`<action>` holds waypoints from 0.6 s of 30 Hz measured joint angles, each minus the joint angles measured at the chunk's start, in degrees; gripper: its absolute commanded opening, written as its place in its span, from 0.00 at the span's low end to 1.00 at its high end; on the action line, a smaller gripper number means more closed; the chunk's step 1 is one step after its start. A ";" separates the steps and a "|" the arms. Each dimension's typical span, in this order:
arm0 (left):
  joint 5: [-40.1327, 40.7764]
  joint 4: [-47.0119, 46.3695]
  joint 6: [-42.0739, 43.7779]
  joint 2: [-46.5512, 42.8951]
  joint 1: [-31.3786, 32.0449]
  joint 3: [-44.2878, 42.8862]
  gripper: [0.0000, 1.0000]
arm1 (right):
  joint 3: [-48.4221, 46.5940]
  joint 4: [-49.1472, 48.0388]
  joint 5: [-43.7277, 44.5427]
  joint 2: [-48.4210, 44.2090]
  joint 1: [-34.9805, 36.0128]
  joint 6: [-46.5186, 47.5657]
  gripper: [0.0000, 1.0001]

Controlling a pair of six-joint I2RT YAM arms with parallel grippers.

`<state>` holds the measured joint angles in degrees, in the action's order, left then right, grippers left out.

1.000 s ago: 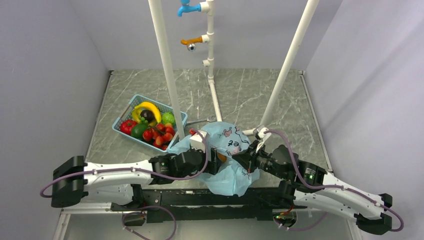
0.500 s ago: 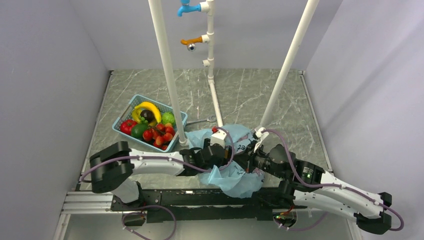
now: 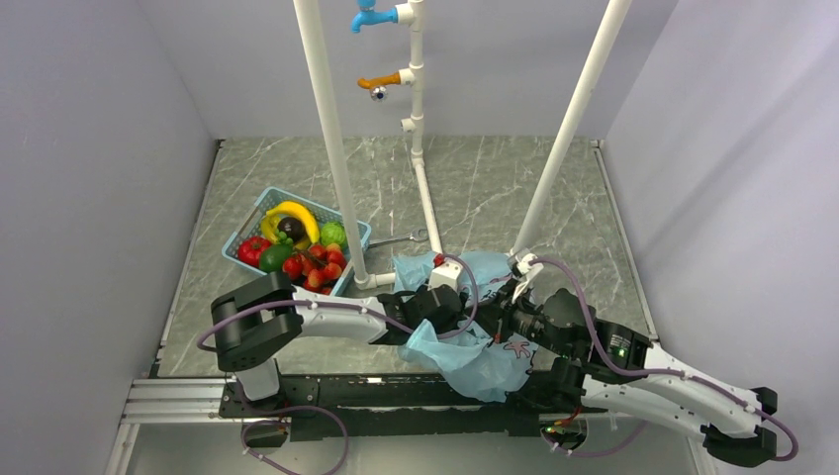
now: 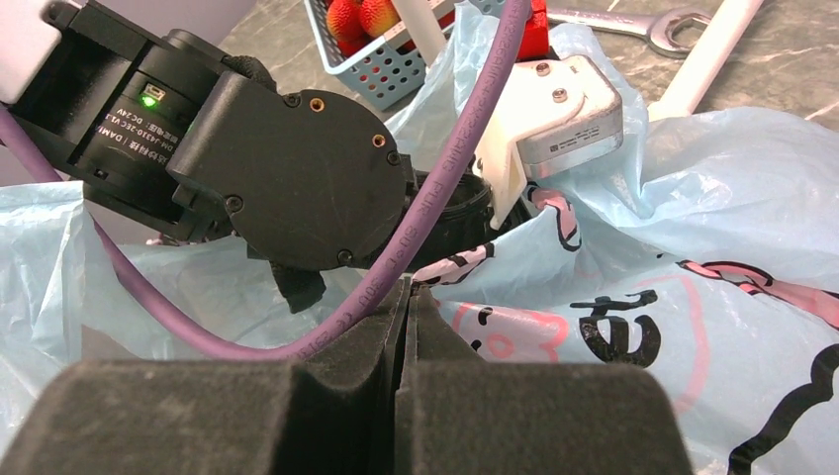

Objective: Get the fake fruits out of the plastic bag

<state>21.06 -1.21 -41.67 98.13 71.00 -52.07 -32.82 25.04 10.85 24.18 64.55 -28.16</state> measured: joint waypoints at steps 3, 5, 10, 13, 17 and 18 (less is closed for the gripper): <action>-1.60 -1.66 0.04 -0.31 0.02 0.83 0.75 | 0.07 0.20 -0.04 -0.37 0.00 -0.02 0.00; -2.40 -2.47 0.04 -1.81 0.02 2.51 0.77 | 0.44 -0.20 -0.92 -0.72 0.00 0.00 0.00; -2.75 -2.29 0.00 -12.39 0.00 8.11 0.77 | 1.03 -4.39 -5.01 0.74 0.00 0.59 0.00; -2.73 -2.29 -0.13 -19.08 0.00 9.53 0.77 | 0.94 -9.70 -7.96 4.96 -0.02 1.86 0.00; -1.86 -0.66 -1.51 -27.26 -0.09 12.79 0.77 | -1.36 -17.31 -14.08 13.42 -1.11 3.65 0.00; -1.66 -0.24 -1.99 -29.09 -0.11 13.84 0.77 | -2.29 -19.17 -15.78 15.30 -1.55 3.91 0.00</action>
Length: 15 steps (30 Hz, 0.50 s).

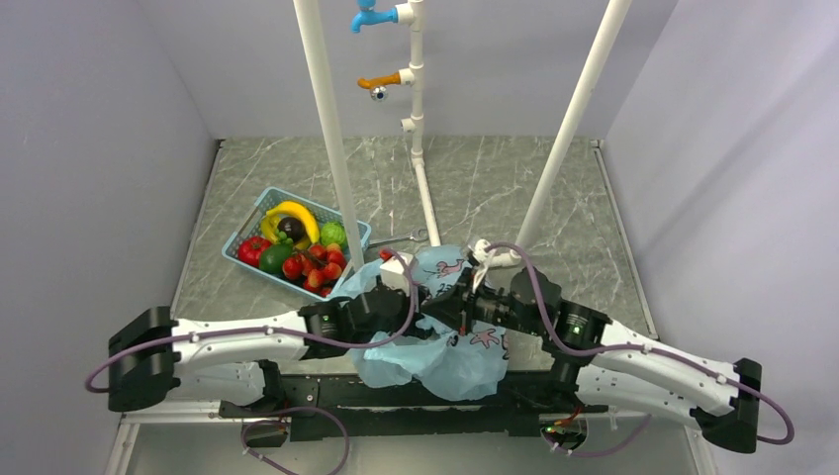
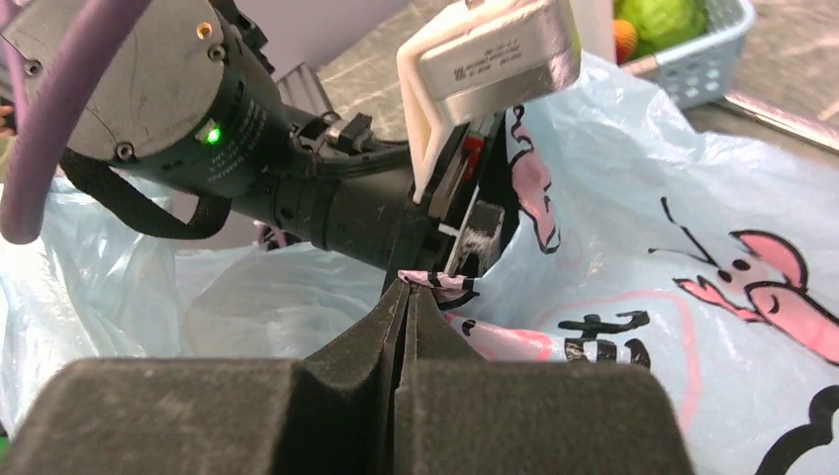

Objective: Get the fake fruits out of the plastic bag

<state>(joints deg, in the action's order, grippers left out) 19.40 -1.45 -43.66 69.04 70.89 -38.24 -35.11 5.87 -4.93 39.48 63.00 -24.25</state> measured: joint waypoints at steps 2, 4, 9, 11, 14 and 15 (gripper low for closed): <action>0.15 0.79 -0.96 -3.17 0.02 1.97 0.78 | -1.11 -2.99 -2.78 2.99 -0.94 0.20 0.00; 0.42 1.92 -1.64 -4.92 0.15 2.99 0.78 | -1.11 -4.98 -5.44 3.87 -2.16 0.11 0.00; 0.72 3.04 -2.51 -1.95 1.97 2.95 0.71 | 2.40 -8.33 -10.32 -0.42 -8.11 -1.90 0.00; 0.96 3.72 -2.54 1.75 2.58 2.16 0.74 | 4.55 -8.50 -11.02 -3.21 -10.27 -3.04 0.00; 2.38 6.60 -2.47 6.56 3.72 -0.15 0.86 | 6.91 -7.80 -11.67 -7.10 -11.80 -4.11 0.00; 2.99 7.26 -2.40 7.82 4.20 -1.05 0.86 | 7.28 -7.34 -11.76 -7.93 -12.00 -4.39 0.00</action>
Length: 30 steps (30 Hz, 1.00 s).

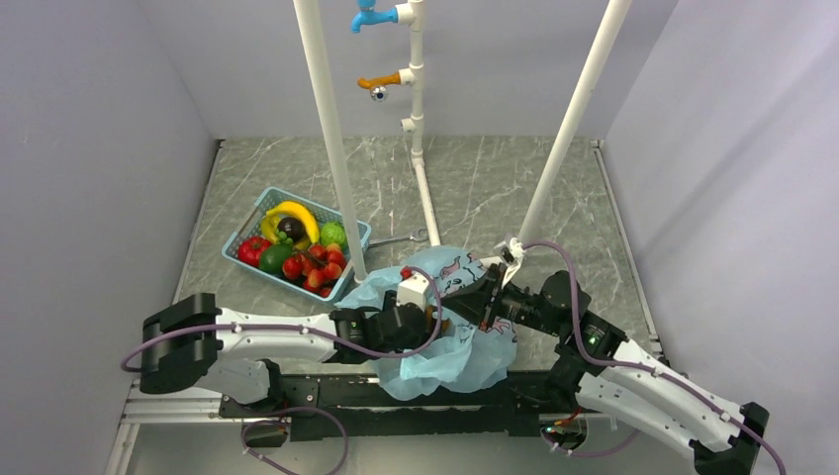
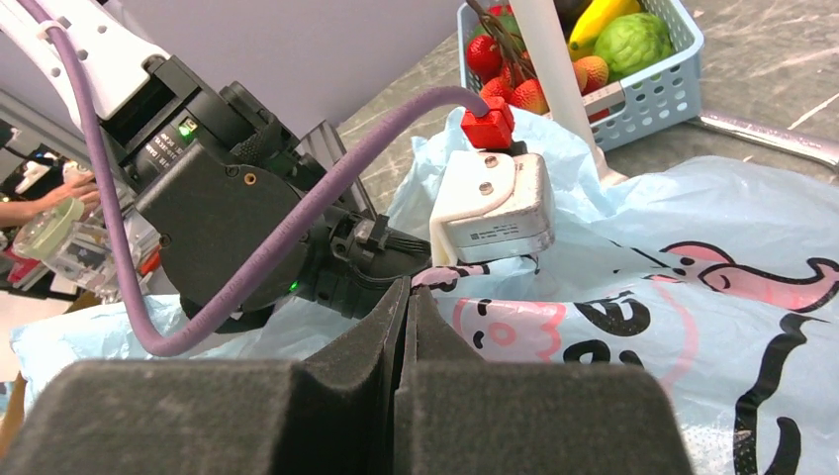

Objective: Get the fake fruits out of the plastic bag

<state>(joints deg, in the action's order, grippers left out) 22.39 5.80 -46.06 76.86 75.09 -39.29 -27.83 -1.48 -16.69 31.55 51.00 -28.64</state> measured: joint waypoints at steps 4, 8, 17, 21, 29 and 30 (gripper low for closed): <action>0.87 0.98 -0.11 3.45 0.76 -2.75 0.87 | 0.72 1.38 -0.37 -1.90 -0.48 -0.68 0.00; 1.07 0.15 -0.15 6.91 0.85 -4.02 0.93 | 1.09 1.49 -0.46 -1.70 -0.68 -1.07 0.00; 2.91 -1.25 -0.81 14.56 0.85 -9.01 0.80 | 1.95 2.58 -0.28 -1.79 -1.05 -1.40 0.00; 5.57 -1.40 -1.44 17.77 0.85 -11.69 0.64 | 2.34 4.04 0.26 -2.47 -1.27 -1.36 0.00; 6.38 -1.25 -0.68 19.37 0.85 -12.48 0.38 | 2.73 7.87 1.79 -4.26 -1.36 -1.36 0.00; 6.32 -1.22 -0.31 19.12 0.85 -12.41 0.36 | 2.73 8.04 1.81 -4.35 -1.36 -1.36 0.00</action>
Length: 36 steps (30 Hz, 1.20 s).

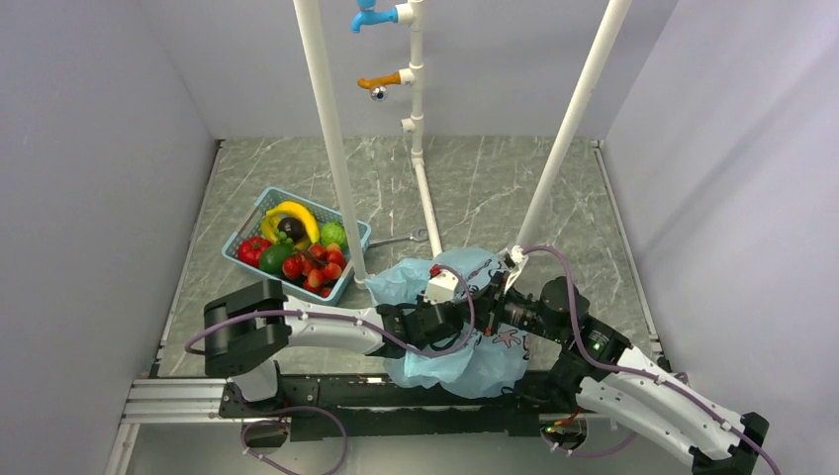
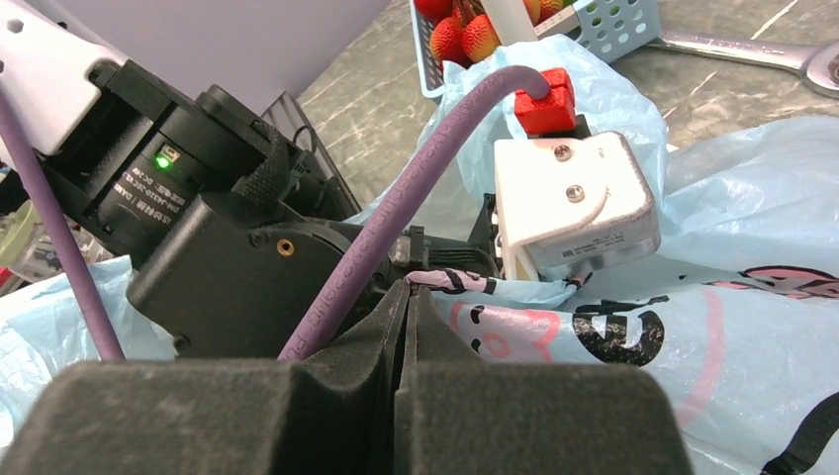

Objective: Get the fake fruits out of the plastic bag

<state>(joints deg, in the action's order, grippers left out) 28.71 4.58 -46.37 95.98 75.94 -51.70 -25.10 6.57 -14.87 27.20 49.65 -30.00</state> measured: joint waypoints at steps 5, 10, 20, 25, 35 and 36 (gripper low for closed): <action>-1.07 -0.48 1.33 -5.16 0.00 2.80 0.19 | 0.00 0.11 -0.02 -0.28 0.07 0.00 0.00; -2.05 -0.76 1.70 -14.91 0.00 7.45 0.08 | 0.00 1.11 0.07 -0.98 0.04 0.28 0.00; -4.11 -0.46 0.79 -27.85 0.00 14.84 0.24 | -4.85 14.95 3.58 -1.31 0.04 -0.39 0.25; -5.95 -1.18 0.39 -27.89 0.00 16.11 0.24 | -17.33 33.66 7.50 3.63 -0.07 -5.42 0.72; -11.34 -12.57 -3.15 -20.24 0.00 17.16 0.25 | -38.84 38.18 -2.34 11.02 -0.13 -4.31 0.78; -11.63 -13.62 -4.02 -19.63 0.00 17.20 0.26 | -37.51 34.16 -5.51 10.95 -0.13 -4.37 0.78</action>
<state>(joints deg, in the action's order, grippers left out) 17.08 -9.04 -50.39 76.36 75.94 -34.50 -62.61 40.73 -20.38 38.15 49.52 -34.37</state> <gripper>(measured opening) 0.248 0.830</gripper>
